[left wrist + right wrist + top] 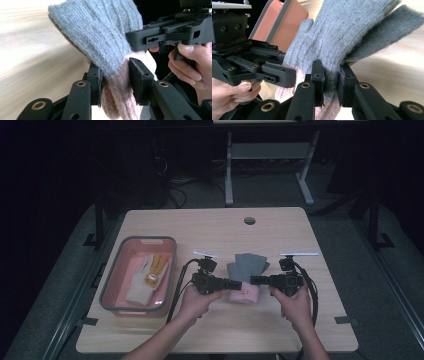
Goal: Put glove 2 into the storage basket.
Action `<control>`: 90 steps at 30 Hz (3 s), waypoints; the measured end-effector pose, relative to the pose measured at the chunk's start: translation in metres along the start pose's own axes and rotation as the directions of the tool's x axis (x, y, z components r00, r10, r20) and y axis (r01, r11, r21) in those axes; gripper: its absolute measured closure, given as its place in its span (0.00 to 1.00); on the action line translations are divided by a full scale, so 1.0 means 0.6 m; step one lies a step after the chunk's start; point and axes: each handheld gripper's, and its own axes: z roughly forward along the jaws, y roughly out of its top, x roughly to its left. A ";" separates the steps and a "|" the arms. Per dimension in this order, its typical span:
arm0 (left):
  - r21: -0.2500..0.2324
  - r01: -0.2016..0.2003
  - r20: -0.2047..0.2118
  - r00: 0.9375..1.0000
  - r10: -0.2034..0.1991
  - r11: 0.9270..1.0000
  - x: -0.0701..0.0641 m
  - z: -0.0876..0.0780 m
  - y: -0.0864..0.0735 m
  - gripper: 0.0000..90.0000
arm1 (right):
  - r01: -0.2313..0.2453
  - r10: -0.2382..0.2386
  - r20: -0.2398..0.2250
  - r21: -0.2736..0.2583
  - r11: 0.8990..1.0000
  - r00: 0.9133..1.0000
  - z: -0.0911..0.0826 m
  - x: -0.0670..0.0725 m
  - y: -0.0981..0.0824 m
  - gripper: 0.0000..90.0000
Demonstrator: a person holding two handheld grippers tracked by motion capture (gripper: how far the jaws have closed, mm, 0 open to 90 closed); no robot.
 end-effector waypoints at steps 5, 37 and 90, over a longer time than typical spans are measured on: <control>-0.018 0.002 -0.007 1.000 -0.002 1.000 0.006 -0.021 0.001 0.72 | 0.010 -0.010 -0.007 0.006 1.000 1.000 0.010 0.013 0.009 0.86; -0.078 0.012 -0.047 0.999 -0.015 0.997 0.037 -0.113 0.001 0.72 | 0.067 -0.062 -0.083 0.059 0.996 0.995 0.078 0.075 0.061 0.86; -0.183 0.048 -0.107 0.992 -0.068 0.982 0.102 -0.283 -0.003 0.75 | 0.174 -0.154 -0.166 0.112 0.978 0.974 0.199 0.203 0.141 0.86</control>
